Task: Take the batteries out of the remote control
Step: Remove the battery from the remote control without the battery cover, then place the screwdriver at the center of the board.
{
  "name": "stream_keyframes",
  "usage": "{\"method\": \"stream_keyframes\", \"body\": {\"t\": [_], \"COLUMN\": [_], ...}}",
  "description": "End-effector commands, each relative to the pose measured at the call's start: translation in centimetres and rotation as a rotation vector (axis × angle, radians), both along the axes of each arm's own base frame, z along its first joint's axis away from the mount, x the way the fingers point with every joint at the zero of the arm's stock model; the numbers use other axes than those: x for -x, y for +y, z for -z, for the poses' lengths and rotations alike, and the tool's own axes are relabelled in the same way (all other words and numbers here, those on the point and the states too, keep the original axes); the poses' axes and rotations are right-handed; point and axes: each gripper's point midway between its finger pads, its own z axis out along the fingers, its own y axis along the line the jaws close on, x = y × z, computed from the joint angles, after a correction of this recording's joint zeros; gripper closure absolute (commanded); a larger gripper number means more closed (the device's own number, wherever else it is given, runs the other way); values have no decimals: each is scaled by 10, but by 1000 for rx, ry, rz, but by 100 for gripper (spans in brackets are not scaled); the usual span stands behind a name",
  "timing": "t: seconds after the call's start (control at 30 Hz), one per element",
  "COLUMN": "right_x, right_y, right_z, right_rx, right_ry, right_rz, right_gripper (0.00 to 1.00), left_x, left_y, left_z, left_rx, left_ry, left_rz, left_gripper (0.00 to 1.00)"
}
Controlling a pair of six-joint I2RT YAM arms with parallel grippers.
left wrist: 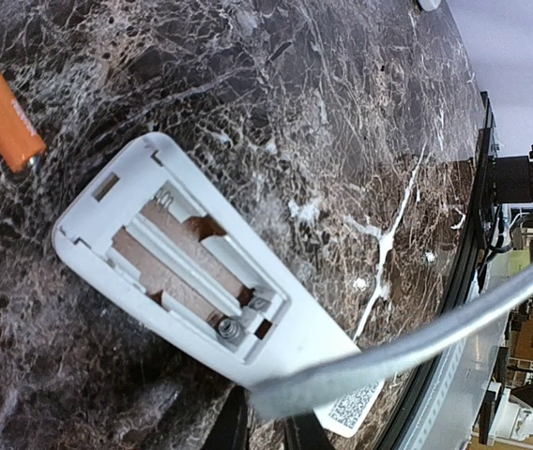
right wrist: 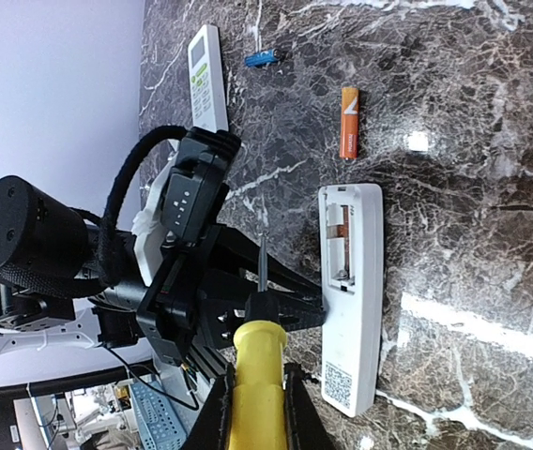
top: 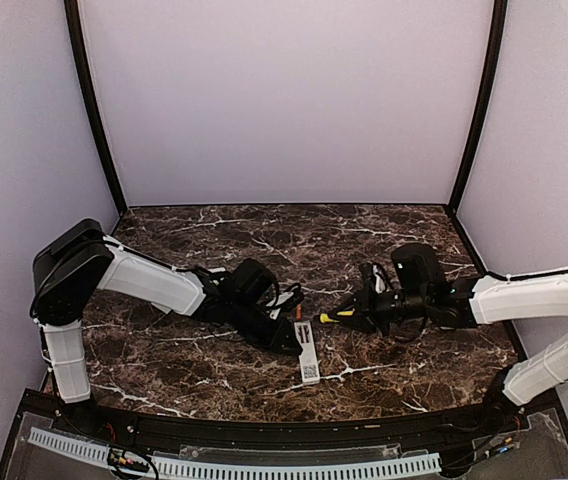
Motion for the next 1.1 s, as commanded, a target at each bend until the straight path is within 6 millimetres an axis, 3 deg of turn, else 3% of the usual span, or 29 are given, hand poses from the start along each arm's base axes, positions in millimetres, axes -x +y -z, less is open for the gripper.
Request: {"method": "stream_keyframes", "body": {"t": [0.0,0.27,0.43,0.53,0.67,0.87,1.07], "right_x": [-4,-12,-19,-21,-25,-35,-47], "right_y": [-9,-31,-47,-54,-59,-56,-50], "right_z": [-9,-24,-32,-30,-23,-10,4], "right_rx": [40,160,245,294,332,343,359], "right_ry": [-51,-135,-196,-215,-229,-257,-288], "right_rz": [26,78,113,123,138,153,166], "right_gripper": [100,100,100,100,100,100,100], "left_x": [5,-5,-20,-32,-50,-81,-101], "left_y": [24,23,24,34,57,111,160], "left_z": [36,4,-43,-71,-99,-132,-154], "left_rx": [-157,-124,-81,-59,-42,-37,-80], "left_ry": [-22,-80,-172,-220,-252,-285,-323], "left_rz": [-34,-78,-131,-174,-242,-359,-434], "left_gripper": [87,75,47,39,33,29,25]}}
